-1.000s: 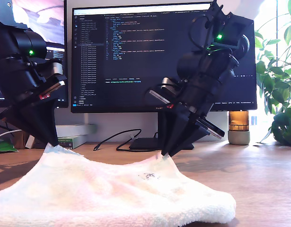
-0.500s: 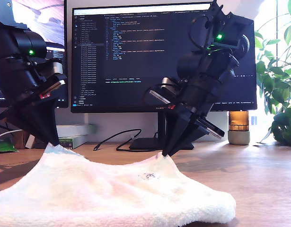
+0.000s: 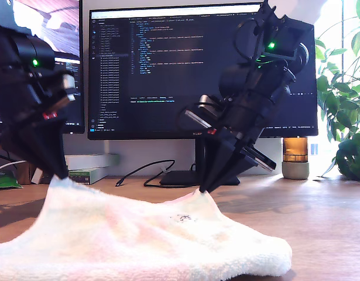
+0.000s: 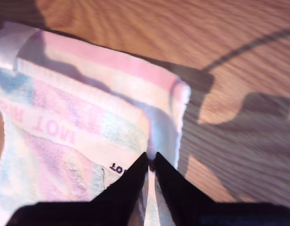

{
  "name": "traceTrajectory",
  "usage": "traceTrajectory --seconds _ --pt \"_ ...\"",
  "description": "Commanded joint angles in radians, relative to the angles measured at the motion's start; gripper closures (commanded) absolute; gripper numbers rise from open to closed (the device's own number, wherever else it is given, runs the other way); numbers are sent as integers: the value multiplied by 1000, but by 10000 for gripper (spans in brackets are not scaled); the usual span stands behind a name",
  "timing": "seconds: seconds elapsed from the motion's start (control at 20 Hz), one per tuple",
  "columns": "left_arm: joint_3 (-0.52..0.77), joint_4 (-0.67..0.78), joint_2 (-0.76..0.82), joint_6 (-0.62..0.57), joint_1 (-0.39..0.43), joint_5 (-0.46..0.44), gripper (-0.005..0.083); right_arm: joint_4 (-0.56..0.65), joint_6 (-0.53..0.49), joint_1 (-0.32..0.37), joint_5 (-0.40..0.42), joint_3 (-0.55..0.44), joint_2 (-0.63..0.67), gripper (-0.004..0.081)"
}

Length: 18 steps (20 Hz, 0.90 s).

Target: Fold the tea towel to a neat square and place it to the right

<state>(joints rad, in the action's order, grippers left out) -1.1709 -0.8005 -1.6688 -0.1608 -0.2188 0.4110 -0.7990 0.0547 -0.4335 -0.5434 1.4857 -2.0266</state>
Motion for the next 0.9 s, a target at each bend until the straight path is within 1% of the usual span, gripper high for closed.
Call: traceTrajectory --seconds 0.0,0.2,0.45,0.6,0.7,0.85 --pt "-10 -13 38 -5 13 3 797 0 -3 -3 -9 35 -20 783" --pt "-10 -25 48 -5 26 4 797 -6 -3 -3 -22 69 -20 783" --pt "-10 -36 48 -5 36 -2 797 14 -3 -3 -22 74 -20 783" --pt "-10 -24 48 -6 42 -12 797 41 -2 -5 29 74 -20 783" --pt "-10 -6 47 -6 47 -28 797 52 -3 -5 45 74 -20 783" --pt "-10 6 46 -6 47 -28 797 66 -2 -12 64 74 -20 783"
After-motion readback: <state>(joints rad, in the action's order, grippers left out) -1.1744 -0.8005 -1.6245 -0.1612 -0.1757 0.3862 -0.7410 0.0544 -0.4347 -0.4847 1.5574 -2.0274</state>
